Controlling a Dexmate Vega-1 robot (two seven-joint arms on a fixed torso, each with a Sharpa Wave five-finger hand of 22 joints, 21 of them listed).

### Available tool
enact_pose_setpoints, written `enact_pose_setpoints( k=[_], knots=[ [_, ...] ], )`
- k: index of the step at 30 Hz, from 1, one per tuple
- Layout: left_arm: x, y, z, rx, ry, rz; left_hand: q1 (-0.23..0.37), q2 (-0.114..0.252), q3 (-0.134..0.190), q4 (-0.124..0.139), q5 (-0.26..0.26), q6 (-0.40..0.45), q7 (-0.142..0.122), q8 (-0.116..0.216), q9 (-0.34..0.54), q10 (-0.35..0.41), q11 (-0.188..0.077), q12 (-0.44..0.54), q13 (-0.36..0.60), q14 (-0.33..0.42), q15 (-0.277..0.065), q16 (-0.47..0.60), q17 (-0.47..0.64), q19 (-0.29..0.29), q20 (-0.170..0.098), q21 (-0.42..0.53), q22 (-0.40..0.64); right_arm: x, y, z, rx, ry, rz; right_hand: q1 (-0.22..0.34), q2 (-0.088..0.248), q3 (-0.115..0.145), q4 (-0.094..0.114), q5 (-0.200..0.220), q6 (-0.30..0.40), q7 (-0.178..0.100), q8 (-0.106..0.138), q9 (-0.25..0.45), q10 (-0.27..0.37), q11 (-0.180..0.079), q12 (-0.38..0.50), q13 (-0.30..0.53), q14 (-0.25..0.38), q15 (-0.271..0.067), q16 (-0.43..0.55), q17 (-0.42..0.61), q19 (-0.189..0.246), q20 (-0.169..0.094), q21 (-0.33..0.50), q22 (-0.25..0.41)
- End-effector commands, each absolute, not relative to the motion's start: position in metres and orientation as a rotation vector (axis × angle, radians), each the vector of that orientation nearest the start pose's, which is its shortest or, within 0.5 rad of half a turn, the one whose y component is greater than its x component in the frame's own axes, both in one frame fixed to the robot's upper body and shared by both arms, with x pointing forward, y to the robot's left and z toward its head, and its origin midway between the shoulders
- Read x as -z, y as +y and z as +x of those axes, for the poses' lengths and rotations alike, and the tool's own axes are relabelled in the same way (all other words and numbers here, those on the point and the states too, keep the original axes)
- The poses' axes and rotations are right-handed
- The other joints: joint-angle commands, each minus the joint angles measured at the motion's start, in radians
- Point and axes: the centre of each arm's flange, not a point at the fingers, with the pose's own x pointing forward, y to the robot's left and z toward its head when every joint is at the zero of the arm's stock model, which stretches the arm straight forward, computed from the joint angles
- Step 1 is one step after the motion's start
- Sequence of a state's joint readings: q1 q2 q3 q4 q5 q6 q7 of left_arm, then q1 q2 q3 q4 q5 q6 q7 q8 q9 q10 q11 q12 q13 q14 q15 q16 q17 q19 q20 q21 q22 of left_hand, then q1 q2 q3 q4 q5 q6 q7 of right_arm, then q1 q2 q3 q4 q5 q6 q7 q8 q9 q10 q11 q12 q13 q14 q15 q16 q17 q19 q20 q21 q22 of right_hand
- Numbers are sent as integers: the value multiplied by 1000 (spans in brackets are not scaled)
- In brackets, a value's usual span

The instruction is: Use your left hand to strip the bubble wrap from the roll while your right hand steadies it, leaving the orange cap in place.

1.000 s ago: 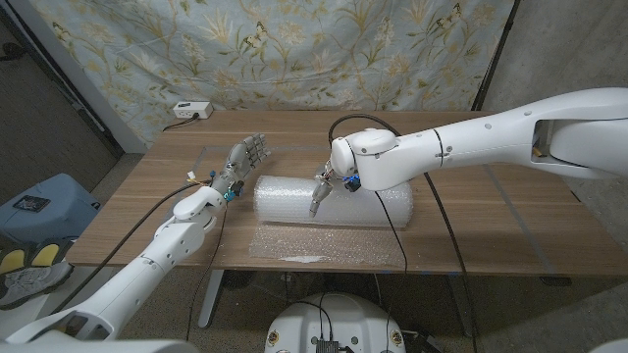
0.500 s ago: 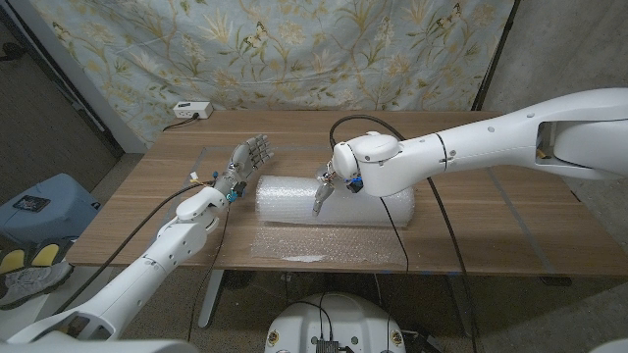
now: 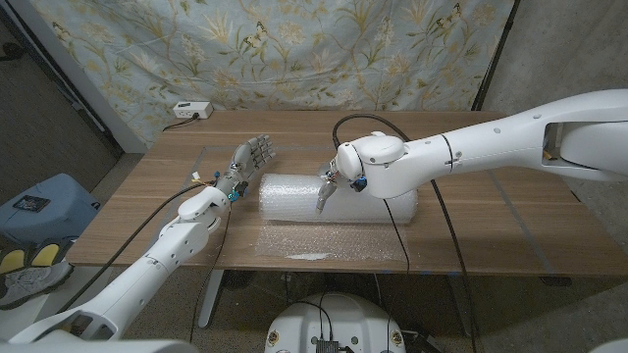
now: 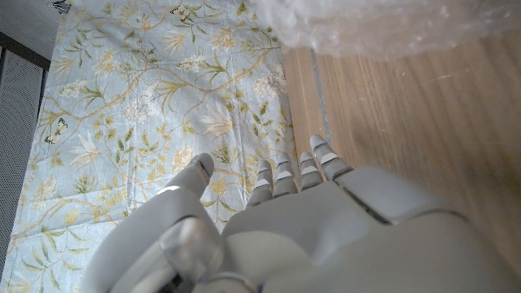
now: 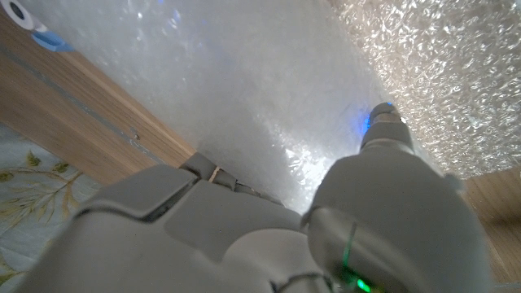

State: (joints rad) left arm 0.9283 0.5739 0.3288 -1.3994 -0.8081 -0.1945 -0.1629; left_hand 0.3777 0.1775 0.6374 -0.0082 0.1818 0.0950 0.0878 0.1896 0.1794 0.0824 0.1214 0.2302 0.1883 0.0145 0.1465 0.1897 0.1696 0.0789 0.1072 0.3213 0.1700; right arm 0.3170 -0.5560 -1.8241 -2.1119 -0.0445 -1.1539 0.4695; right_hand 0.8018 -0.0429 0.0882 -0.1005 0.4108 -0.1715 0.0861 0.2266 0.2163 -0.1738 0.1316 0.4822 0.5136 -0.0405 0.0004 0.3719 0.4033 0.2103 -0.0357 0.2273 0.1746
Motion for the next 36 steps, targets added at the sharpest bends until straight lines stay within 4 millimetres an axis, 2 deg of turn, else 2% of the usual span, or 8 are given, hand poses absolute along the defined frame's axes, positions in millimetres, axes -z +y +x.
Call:
enact_pose_setpoints(
  k=[1,5,11,19,28,30,33,36],
  knots=[
    [53,298,637,344,-490,-147,9,4,9,1,5,10,0,9,2,10,3,8,6,11,5,6,5,6,1,-1,5,-13,-17,516,-508,-13,-1859,12,1,-7,-1,2,-218,5,4,5,-120,-7,14,12,11,0,7,9,15,-10,4,3],
    [54,300,638,343,-488,-154,10,4,12,0,5,15,1,9,2,19,2,11,6,18,6,7,5,11,2,-2,5,-15,-19,515,-503,-23,-1855,21,-2,-15,-4,1,-191,4,9,5,-103,-17,33,28,33,-11,13,19,38,-18,7,3],
    [55,300,640,346,-487,-164,9,3,14,1,6,23,1,10,2,29,0,13,6,30,7,9,5,16,3,-3,5,-17,-20,515,-495,-43,-1837,47,-1,-24,-13,1,-110,25,31,6,-63,-47,66,48,77,-39,24,32,79,-32,12,2],
    [56,302,642,342,-479,-169,10,3,18,0,6,32,2,11,3,48,-1,18,7,41,7,10,5,24,5,-4,6,-21,-22,515,-483,-63,-1833,61,2,-34,-14,0,-46,25,50,14,-7,-54,98,62,106,-51,28,43,107,-36,12,2],
    [56,304,644,340,-477,-176,8,2,23,2,6,45,3,12,3,62,-4,21,8,60,5,12,6,33,9,-6,6,-17,-21,519,-487,-73,-1824,82,7,-52,-15,-3,71,1,87,33,84,-81,153,83,199,-82,48,57,178,-41,20,3],
    [56,305,645,340,-477,-177,8,1,24,2,6,46,4,12,3,65,-6,22,8,61,5,12,6,35,7,-7,6,-17,-21,519,-478,-87,-1820,87,9,-56,-15,-4,102,-6,98,39,112,-88,168,86,225,-95,53,61,197,-43,23,3],
    [57,307,645,338,-474,-181,9,1,25,1,7,49,3,12,3,67,-5,22,8,64,5,11,6,36,7,-7,6,-16,-21,520,-469,-104,-1812,101,7,-67,-17,-6,180,-30,125,51,186,-110,203,93,291,-118,66,66,242,-42,30,4],
    [58,308,646,339,-475,-186,8,1,26,1,7,52,4,12,3,71,-4,22,8,67,4,11,6,39,7,-8,6,-14,-21,522,-464,-112,-1810,107,10,-72,-16,-8,229,-44,142,57,228,-121,219,93,319,-127,69,68,266,-45,33,4]
  ],
)
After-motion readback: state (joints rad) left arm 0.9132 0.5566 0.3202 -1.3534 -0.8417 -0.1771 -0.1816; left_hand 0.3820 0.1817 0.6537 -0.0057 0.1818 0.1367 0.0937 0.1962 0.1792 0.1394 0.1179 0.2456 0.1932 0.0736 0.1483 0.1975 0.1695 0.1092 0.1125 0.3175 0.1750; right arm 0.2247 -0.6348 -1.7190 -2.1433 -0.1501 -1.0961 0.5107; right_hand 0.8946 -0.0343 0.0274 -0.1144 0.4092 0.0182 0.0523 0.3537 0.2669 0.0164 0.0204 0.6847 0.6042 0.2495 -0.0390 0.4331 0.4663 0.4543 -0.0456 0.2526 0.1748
